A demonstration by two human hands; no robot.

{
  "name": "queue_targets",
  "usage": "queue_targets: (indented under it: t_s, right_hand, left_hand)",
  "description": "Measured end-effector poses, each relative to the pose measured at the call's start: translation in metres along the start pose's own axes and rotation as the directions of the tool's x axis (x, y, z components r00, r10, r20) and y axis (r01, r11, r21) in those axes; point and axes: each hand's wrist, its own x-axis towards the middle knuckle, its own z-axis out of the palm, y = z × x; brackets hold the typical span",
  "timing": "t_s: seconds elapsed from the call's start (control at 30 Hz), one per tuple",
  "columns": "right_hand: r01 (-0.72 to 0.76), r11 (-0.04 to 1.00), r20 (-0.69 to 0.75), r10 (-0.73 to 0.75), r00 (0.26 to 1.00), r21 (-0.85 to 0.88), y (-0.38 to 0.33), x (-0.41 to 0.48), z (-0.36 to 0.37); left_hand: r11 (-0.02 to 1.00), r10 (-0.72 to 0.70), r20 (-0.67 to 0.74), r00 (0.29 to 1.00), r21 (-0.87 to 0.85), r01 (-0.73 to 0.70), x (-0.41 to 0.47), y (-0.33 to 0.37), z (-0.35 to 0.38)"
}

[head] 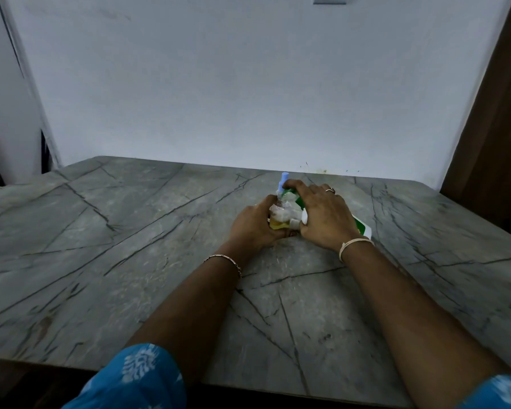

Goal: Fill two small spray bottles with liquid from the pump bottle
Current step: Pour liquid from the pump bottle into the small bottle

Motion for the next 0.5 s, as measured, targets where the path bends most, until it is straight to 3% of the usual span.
queue_targets:
  t_s: [0.2, 0.5]
  right_hand:
    - [0.03, 0.998, 0.009, -0.03, 1.0, -0.057, 0.0042, -0.0045, -0.0014]
    - [-0.005, 1.0, 0.012, 0.005, 1.0, -0.007, -0.0023, -0.0023, -0.0037]
  left_hand:
    - [1.0, -0.006, -0.005, 1.0, -0.001, 0.006, 0.0, 0.0, -0.0001]
    - [1.0, -0.012, 0.007, 1.0, 0.008, 0.012, 0.0009, -0.0012, 0.0009]
